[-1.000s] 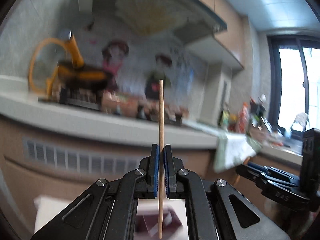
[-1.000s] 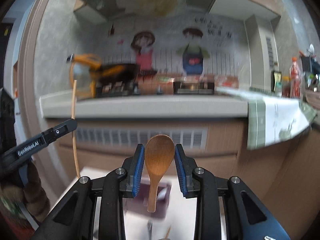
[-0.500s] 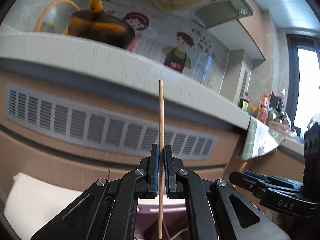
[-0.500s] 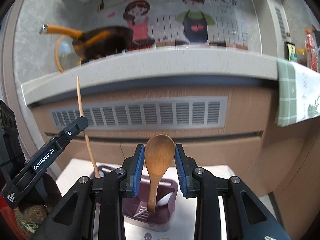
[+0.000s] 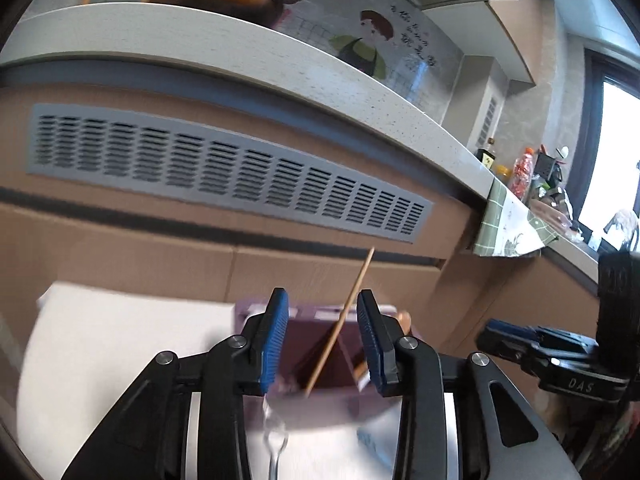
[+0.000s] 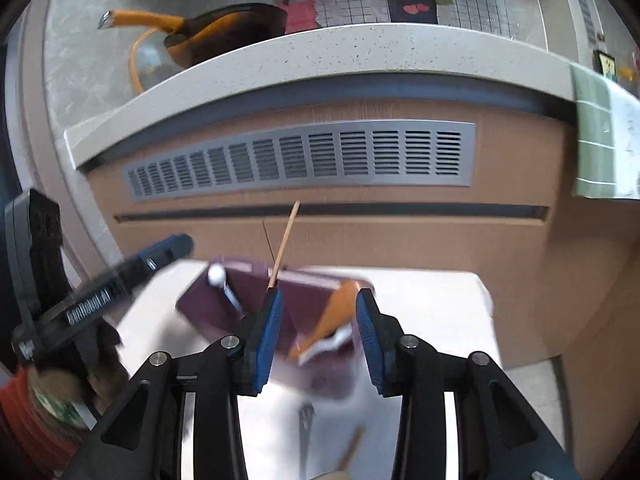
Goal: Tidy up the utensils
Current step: 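Lower chopstick and wooden spoon into the maroon caddy, opening both tools, then grasp the blue plastic spoon with the right tool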
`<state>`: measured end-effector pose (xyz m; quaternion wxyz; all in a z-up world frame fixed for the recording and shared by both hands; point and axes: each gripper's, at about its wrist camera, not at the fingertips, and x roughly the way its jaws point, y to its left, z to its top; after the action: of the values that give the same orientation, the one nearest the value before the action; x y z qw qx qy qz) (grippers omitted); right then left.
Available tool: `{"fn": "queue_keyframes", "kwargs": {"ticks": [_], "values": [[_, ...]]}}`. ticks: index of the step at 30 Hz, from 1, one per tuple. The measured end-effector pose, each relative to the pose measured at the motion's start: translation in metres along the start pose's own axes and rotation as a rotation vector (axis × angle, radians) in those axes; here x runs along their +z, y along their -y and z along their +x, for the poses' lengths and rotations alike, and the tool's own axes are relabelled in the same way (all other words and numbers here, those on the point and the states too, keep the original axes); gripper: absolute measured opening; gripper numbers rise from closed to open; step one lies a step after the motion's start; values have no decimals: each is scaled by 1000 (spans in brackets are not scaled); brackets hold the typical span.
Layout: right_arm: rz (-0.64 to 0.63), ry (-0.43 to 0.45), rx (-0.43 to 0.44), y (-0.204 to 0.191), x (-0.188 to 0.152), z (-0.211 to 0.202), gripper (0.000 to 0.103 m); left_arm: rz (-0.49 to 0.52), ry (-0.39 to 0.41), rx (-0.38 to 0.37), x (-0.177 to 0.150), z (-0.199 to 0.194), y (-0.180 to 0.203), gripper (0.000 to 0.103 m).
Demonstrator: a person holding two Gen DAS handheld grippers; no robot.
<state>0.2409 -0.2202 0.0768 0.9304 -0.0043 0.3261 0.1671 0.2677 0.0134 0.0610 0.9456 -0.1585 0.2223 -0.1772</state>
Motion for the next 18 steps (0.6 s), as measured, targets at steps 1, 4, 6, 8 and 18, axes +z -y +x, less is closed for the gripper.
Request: {"fn": "queue_keyframes", "kwargs": {"ticks": [1,4,6,8,18], "values": [[-3,-10,-12,0,-4,-6,36,-2,-5,6,-5,-9,-1,47],[18,-71,-52,-1,-36,-26,36,17,-40,62,-27,-34,-1,57],[70,-156,-47,0,-71,-39,36,26,-93,105,-44,-44,-3,57],[121,-238,5,1,-112,-57,37,10,-149,139,-59,-52,-8,57],[331,-430,75,-5,-221,-65,37,-25,-293,181,-104,-67,-17,57]]}}
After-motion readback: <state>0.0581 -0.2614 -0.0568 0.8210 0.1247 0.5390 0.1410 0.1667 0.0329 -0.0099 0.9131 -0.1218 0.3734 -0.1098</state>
